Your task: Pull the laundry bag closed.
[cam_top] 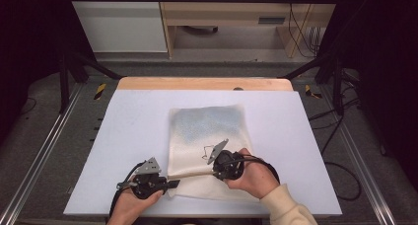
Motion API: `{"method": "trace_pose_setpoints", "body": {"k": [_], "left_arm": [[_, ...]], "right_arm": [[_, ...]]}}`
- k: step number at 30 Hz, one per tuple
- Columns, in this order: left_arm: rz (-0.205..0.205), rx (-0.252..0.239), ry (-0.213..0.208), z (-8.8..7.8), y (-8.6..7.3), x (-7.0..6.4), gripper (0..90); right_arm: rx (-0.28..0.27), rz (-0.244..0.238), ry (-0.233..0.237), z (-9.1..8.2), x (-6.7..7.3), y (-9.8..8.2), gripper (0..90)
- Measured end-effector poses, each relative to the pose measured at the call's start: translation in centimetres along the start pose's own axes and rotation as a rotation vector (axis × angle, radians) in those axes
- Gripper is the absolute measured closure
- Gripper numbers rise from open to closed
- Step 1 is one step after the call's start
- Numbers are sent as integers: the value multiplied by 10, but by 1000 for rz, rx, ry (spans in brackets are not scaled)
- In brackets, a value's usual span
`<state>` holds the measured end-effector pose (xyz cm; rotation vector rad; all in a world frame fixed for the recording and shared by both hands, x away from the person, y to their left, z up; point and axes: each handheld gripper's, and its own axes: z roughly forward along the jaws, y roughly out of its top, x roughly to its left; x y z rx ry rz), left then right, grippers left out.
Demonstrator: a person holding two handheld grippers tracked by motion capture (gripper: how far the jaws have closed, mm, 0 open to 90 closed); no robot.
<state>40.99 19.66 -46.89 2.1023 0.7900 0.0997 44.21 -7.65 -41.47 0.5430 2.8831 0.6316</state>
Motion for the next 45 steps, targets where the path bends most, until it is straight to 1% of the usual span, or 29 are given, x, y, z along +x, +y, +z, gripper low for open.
{"method": "trace_pose_setpoints", "body": {"k": [4, 6, 9, 10, 13, 19, 21, 22, 24, 29, 31, 35, 37, 40, 41, 45], "left_arm": [[4, 2, -1, 1, 0, -1, 824], [2, 2, -2, 1, 0, 0, 824], [4, 3, 0, 1, 0, 0, 825], [5, 3, 2, 1, 0, 0, 825], [5, 4, 5, 1, 0, 0, 825], [7, 4, 6, 1, 0, 1, 824], [6, 4, 5, 1, 0, 2, 825], [7, 4, 7, 1, 0, 1, 824], [13, 5, 11, 1, 0, 1, 825], [9, 3, 19, 0, 1, 3, 824], [17, 2, 20, 0, 1, 2, 825], [21, 1, 22, -1, 3, 1, 824], [25, 0, 22, -1, 3, 1, 824], [26, -1, 25, -1, 3, 1, 825], [26, 0, 29, -1, 3, 2, 824], [25, 4, 30, -1, 1, 2, 824]], "right_arm": [[3, 8, -1, -1, 1, 0, 822], [3, -1, 0, -1, 0, 0, 822], [6, 5, 1, -1, 0, 1, 822], [3, -5, 3, -1, 0, 0, 823], [7, 5, 1, -3, 0, -2, 823], [-6, 12, -3, -7, 1, -7, 822], [-2, 8, -5, -8, 1, -8, 822], [-4, 18, -6, -9, 1, -9, 822], [-12, 12, -5, -9, 1, -10, 822], [-17, 28, -15, -12, 1, -16, 822], [-24, 31, -17, -14, 2, -19, 823], [-21, 38, -18, -19, 0, -24, 822], [-28, 48, -22, -21, -1, -27, 822], [-27, 38, -22, -22, -2, -29, 822], [-30, 49, -23, -23, -1, -30, 823], [-33, 54, -33, -23, -2, -34, 822]]}}
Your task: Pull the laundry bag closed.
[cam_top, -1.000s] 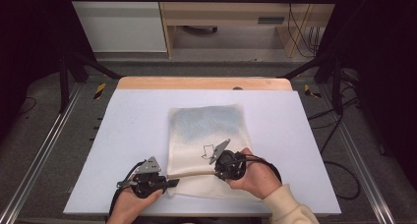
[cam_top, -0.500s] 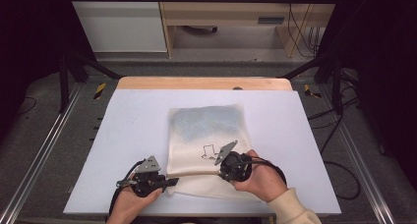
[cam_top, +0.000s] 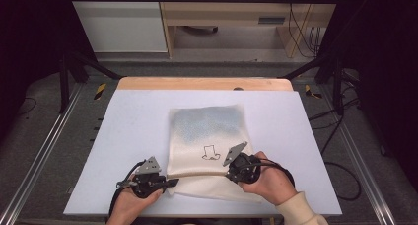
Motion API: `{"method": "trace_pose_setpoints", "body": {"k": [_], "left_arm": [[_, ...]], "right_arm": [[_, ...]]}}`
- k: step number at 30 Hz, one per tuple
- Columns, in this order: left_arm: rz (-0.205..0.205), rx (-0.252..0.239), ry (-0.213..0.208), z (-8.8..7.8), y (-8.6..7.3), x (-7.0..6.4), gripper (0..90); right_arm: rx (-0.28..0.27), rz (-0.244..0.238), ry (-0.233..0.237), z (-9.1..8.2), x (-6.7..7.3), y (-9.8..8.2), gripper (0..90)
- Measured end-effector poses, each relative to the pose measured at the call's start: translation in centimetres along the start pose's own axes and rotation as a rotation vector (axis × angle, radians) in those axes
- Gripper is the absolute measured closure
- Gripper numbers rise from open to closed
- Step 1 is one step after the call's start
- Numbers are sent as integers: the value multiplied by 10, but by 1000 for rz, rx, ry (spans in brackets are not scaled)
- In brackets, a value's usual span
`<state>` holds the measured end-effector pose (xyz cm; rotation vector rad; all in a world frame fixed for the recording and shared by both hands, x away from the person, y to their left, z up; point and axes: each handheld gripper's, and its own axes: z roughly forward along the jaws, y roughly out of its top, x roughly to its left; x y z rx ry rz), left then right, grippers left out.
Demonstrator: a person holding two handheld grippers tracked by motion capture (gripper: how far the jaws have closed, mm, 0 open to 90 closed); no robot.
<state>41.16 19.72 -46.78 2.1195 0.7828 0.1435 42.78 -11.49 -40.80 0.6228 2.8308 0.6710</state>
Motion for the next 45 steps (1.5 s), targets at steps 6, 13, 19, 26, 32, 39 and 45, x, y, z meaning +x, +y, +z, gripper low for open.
{"method": "trace_pose_setpoints", "body": {"k": [6, 13, 19, 26, 32, 39, 45], "left_arm": [[3, -1, -5, -1, 1, 0, 824], [4, 0, 3, -1, 1, 1, 824], [7, -2, 5, -2, 1, 1, 824], [8, -6, 7, -3, 1, 2, 824], [5, -7, 11, -3, 1, 3, 824], [5, -8, 7, -4, 1, 4, 824], [4, -7, 8, -4, 1, 4, 825]], "right_arm": [[-3, 9, 9, 0, 0, -3, 823], [-3, 10, 4, -2, -1, -4, 822], [4, 14, 2, -4, -1, -8, 822], [3, 14, 8, -5, -1, -10, 822], [4, 22, 4, -7, -1, -11, 822], [3, 29, 1, -10, -2, -15, 822], [5, 31, -2, -11, -3, -18, 823]]}}
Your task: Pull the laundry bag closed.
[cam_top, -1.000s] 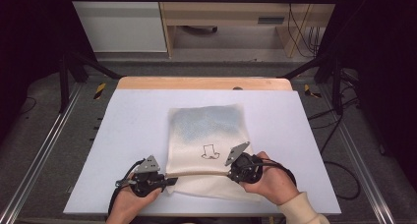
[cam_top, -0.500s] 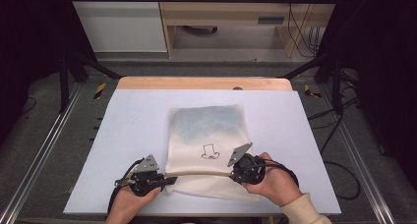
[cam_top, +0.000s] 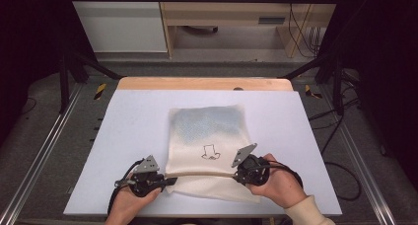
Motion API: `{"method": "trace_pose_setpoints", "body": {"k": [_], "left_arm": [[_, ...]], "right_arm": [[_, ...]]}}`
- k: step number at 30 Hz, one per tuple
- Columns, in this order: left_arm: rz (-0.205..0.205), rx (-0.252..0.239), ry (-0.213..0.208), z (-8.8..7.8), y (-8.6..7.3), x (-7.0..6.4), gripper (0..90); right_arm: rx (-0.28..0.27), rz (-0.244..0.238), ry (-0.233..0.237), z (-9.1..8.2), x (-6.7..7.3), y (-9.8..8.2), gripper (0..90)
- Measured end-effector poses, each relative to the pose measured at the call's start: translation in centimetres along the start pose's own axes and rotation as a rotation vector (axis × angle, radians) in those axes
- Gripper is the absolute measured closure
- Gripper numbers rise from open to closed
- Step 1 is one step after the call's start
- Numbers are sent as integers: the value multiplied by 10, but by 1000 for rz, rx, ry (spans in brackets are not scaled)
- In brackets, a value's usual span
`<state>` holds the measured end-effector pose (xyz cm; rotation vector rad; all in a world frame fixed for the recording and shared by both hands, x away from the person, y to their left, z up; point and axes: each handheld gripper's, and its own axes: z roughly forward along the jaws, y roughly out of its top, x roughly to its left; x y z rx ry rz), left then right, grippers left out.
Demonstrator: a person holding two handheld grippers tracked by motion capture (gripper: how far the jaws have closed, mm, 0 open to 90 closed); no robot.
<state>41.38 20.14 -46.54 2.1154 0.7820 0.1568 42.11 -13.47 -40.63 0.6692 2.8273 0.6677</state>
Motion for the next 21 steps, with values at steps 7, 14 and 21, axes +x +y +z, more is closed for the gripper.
{"method": "trace_pose_setpoints", "body": {"k": [7, 14, 21], "left_arm": [[0, -1, -1, 0, 0, 0, 824], [0, -2, 0, -1, 0, 0, 824], [-1, -5, 3, -1, 0, 1, 824]], "right_arm": [[2, 7, -5, -2, -2, -5, 822], [3, 11, -6, -3, -3, -7, 822], [0, 16, -8, -4, -3, -9, 822]]}}
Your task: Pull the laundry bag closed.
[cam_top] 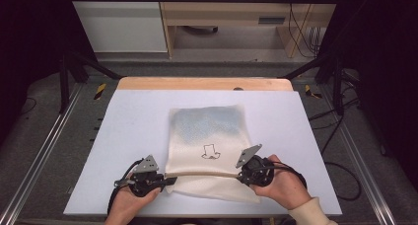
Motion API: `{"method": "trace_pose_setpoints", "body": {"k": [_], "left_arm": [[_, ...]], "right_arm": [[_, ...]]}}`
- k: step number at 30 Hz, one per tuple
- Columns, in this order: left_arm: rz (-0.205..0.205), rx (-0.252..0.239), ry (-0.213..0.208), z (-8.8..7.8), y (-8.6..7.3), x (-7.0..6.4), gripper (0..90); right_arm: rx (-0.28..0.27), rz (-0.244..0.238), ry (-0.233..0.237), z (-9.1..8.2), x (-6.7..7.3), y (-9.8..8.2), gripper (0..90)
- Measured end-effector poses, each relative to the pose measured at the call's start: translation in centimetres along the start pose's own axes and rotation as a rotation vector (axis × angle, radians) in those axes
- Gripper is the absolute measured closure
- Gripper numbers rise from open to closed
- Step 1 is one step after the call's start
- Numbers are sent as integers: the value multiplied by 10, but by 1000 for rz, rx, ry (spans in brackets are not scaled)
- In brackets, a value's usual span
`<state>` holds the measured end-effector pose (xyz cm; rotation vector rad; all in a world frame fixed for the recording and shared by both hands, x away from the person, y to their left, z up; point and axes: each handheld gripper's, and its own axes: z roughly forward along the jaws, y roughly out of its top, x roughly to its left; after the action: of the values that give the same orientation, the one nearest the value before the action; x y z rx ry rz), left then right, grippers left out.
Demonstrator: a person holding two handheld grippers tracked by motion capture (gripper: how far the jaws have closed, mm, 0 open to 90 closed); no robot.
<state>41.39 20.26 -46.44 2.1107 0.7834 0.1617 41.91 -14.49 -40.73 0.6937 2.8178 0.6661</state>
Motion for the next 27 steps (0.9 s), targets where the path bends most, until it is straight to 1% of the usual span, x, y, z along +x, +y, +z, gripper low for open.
{"method": "trace_pose_setpoints", "body": {"k": [15, 17, 18, 19, 23, 24, 27], "left_arm": [[1, -1, 0, -1, 0, 0, 824], [2, -1, 0, -1, 0, 0, 824], [3, -2, 2, -1, 0, 0, 825], [2, -2, 2, -2, 0, 0, 824], [2, -3, 3, -2, 0, 0, 825], [1, -3, 2, -2, 0, 0, 825], [3, -1, 4, -2, 0, 0, 825]], "right_arm": [[-4, 11, 3, 0, -2, -5, 822], [-5, 15, -4, 0, -2, -6, 822], [-9, 13, 1, 0, -3, -6, 822], [-6, 21, -1, -1, -3, -7, 822], [-9, 21, -1, -2, -5, -9, 822], [-9, 30, -2, -3, -5, -11, 822], [-4, 28, -4, -3, -5, -12, 822]]}}
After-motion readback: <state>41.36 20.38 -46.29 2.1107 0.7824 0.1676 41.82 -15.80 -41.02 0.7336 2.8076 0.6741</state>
